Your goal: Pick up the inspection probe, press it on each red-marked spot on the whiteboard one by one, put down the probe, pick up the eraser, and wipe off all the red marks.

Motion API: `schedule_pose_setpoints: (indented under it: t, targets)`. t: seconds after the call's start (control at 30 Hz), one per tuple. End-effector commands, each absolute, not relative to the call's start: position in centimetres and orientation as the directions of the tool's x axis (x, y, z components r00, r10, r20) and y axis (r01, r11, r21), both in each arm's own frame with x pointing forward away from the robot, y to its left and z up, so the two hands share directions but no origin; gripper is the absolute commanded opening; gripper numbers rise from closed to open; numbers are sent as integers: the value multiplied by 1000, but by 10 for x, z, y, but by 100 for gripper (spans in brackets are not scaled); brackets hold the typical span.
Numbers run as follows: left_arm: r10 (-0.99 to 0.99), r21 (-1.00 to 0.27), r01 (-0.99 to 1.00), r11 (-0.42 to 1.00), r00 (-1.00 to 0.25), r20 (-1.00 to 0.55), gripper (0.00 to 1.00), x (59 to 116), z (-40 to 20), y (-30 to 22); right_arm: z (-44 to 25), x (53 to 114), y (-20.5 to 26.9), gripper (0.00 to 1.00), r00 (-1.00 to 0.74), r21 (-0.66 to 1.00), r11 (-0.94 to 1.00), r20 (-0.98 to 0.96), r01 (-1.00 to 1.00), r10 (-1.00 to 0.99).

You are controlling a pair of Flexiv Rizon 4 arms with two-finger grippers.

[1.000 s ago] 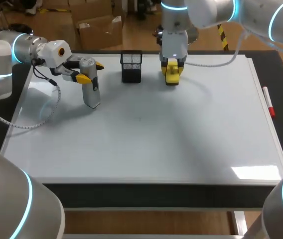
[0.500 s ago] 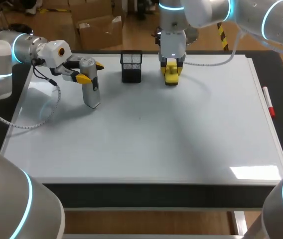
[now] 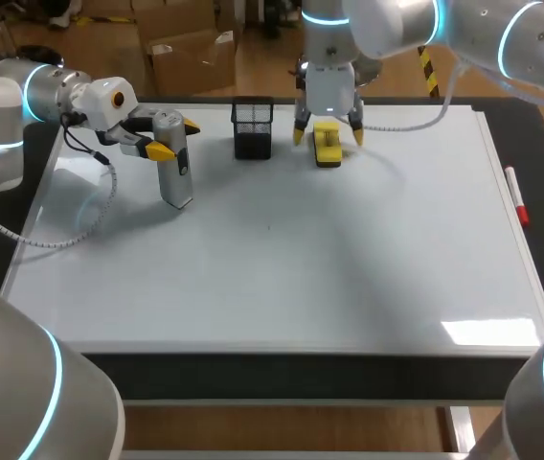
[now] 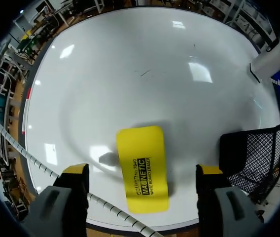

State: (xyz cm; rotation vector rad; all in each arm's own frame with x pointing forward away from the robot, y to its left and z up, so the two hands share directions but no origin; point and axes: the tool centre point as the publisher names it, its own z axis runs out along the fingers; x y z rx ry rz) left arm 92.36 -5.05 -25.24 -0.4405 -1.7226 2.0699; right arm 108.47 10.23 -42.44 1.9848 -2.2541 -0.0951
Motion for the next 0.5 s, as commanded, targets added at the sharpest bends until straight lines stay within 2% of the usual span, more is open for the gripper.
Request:
schedule_pose_setpoints:
  t: [0.03, 0.5]
  targets:
    - [501, -983, -109, -150, -865, 19, 0, 924, -251, -50, -416, 1079, 95, 100, -144, 127, 149, 50, -981, -988]
    - [501, -983, -109, -150, -865, 19, 0, 924, -251, -50, -371, 1068, 69, 100, -476, 113, 465, -111, -878, -872]
